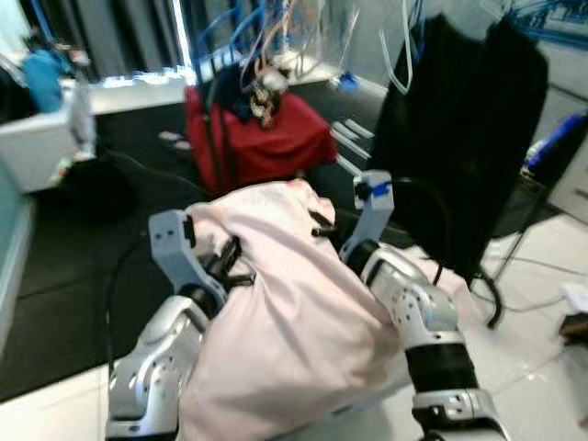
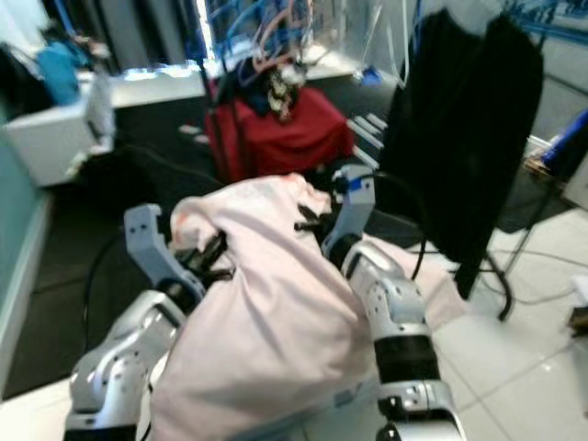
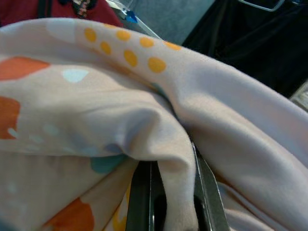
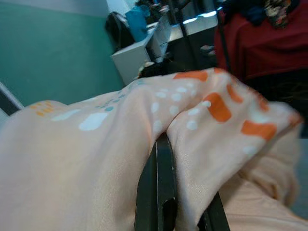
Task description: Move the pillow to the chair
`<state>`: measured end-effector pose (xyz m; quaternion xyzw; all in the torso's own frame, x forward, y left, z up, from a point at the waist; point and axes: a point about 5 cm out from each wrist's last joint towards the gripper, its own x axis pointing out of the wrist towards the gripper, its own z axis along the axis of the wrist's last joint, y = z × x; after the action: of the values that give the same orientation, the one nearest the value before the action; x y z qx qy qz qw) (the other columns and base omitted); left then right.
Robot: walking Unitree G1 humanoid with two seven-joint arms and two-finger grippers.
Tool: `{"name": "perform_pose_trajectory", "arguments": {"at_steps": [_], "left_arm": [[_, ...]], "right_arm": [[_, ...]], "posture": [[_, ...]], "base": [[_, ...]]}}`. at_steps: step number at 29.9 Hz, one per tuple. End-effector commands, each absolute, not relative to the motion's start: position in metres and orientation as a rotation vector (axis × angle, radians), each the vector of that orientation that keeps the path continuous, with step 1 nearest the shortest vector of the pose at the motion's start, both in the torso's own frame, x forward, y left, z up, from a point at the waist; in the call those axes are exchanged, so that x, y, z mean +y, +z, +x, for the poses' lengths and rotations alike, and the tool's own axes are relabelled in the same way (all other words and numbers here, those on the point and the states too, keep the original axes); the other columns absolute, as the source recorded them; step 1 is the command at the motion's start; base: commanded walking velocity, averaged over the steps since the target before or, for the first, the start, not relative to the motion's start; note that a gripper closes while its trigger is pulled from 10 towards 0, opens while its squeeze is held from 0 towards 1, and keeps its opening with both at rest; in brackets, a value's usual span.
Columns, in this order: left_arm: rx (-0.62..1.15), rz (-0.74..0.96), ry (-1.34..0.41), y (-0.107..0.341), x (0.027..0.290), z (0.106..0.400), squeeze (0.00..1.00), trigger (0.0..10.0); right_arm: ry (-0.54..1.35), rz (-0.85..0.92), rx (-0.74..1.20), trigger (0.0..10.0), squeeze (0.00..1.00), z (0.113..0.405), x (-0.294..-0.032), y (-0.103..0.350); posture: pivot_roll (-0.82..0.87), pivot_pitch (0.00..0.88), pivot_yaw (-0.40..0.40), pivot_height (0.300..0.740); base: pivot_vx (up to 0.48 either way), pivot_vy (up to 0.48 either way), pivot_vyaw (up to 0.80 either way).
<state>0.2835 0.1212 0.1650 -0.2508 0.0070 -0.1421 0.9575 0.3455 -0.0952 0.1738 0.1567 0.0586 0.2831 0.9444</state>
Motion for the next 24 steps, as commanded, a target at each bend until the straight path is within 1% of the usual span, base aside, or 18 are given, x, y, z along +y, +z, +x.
{"name": "perform_pose_trajectory", "arguments": {"at_steps": [1,4,10,20,24], "left_arm": [[-0.027,-0.52,-0.388,0.175,0.099,0.284,0.0,10.0],[-0.034,-0.517,-0.387,0.176,0.099,0.284,0.0,10.0],[-0.032,-0.526,-0.384,0.174,0.099,0.282,0.0,10.0],[-0.027,-0.515,-0.397,0.175,0.096,0.284,0.0,10.0],[-0.013,-0.463,-0.366,0.173,0.098,0.284,0.0,10.0]], "right_arm": [[0.739,0.381,0.058,10.0,0.0,0.339,-0.073,0.186],[0.762,0.427,0.056,10.0,0.0,0.337,-0.075,0.186],[0.755,0.445,0.045,10.0,0.0,0.337,-0.078,0.186],[0.784,0.462,0.033,10.0,0.0,0.333,-0.075,0.187],[0.865,0.453,0.054,10.0,0.0,0.327,-0.069,0.186]], "posture": [[-0.12,0.0,-0.037,0.74],[-0.13,0.0,-0.041,0.74],[-0.14,0.0,-0.029,0.74],[-0.14,0.0,-0.022,0.74],[-0.13,0.0,-0.022,0.74]], "base": [[0.0,0.0,0.0],[0.0,0.0,0.0],[0.0,0.0,0.0],[0.0,0.0,0.79],[0.0,0.0,0.79]]}}
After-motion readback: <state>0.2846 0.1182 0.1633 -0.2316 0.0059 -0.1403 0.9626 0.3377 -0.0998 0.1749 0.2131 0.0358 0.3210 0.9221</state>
